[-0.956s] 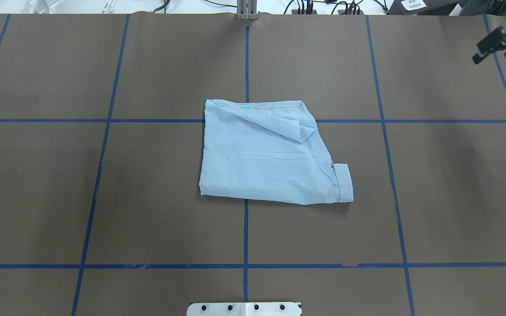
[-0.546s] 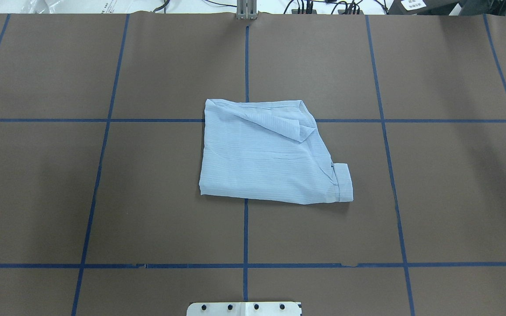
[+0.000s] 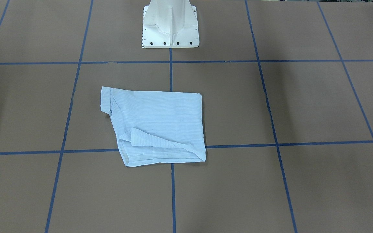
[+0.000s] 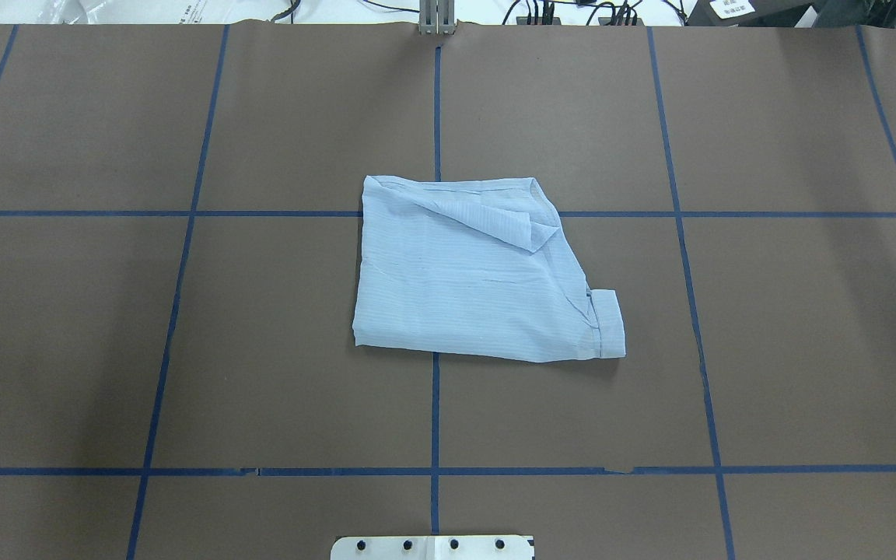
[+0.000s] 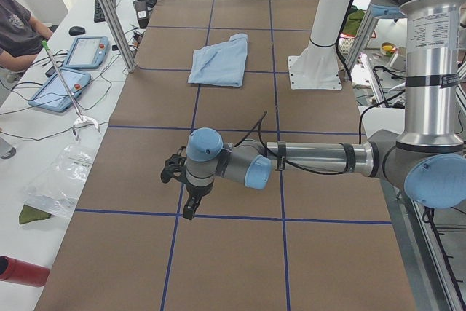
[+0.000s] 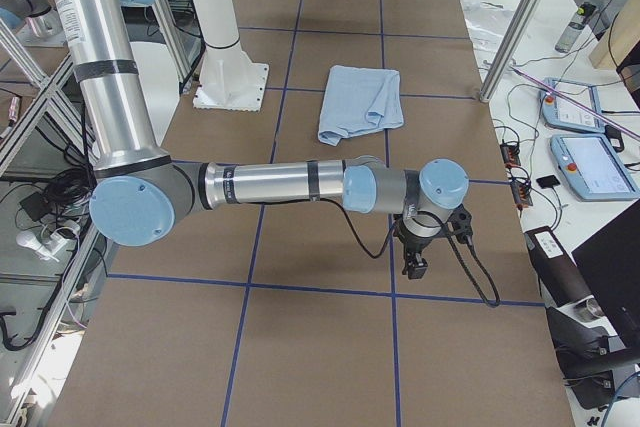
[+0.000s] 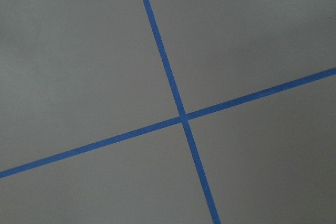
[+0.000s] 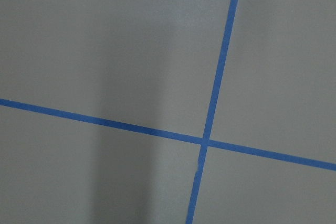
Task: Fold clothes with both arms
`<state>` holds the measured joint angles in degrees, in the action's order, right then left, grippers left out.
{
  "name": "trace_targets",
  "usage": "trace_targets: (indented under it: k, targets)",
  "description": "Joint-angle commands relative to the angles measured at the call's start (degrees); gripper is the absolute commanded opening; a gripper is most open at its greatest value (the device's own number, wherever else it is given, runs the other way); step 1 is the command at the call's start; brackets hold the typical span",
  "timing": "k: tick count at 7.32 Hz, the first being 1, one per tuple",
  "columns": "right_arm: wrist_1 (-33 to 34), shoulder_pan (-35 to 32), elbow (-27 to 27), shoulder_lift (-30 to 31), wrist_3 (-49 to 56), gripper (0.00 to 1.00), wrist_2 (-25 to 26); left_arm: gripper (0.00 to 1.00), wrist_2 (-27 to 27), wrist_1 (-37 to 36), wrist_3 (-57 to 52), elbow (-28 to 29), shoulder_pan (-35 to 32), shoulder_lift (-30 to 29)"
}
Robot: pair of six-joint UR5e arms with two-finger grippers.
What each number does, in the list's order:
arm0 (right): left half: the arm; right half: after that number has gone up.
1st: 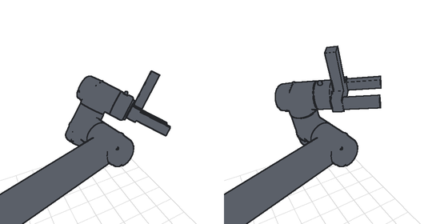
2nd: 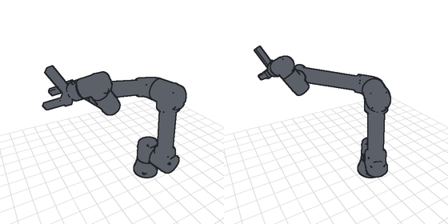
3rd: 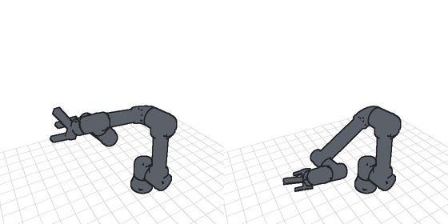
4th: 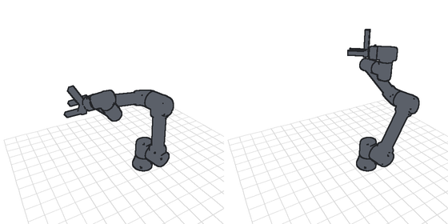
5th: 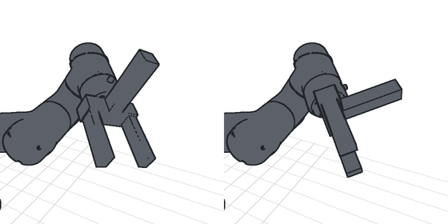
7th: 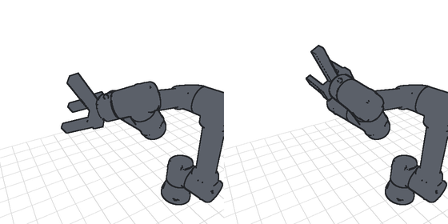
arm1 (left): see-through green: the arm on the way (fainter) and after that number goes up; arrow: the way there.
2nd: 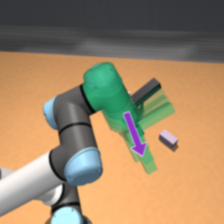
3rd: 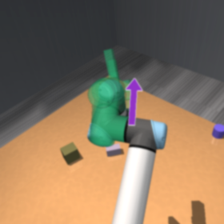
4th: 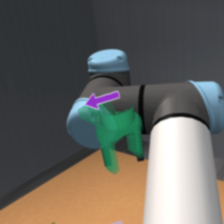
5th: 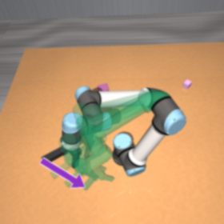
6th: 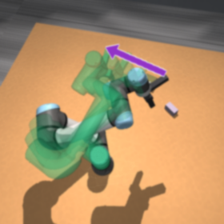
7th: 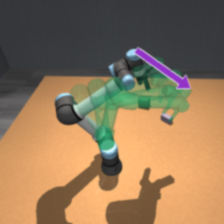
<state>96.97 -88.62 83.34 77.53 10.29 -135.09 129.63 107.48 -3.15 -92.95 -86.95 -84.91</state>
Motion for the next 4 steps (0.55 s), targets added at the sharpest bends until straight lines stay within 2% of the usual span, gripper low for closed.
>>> trace_targets:
  k: [1,3,4]
  targets:
    - [-0.2,2.8,1.7,0.7,-0.5,1.0,9.1,1.0,0.0,0.0,0.3,2.9,-0.1,-0.1]
    - [-0.2,2.8,1.9,0.8,-2.4,1.0,10.8,1.0,0.0,-1.1,0.4,2.6,-0.1,0.1]
    - [-0.3,2.5,2.1,1.0,-8.4,1.0,10.6,1.0,0.0,-3.7,0.5,2.1,-0.1,-0.1]
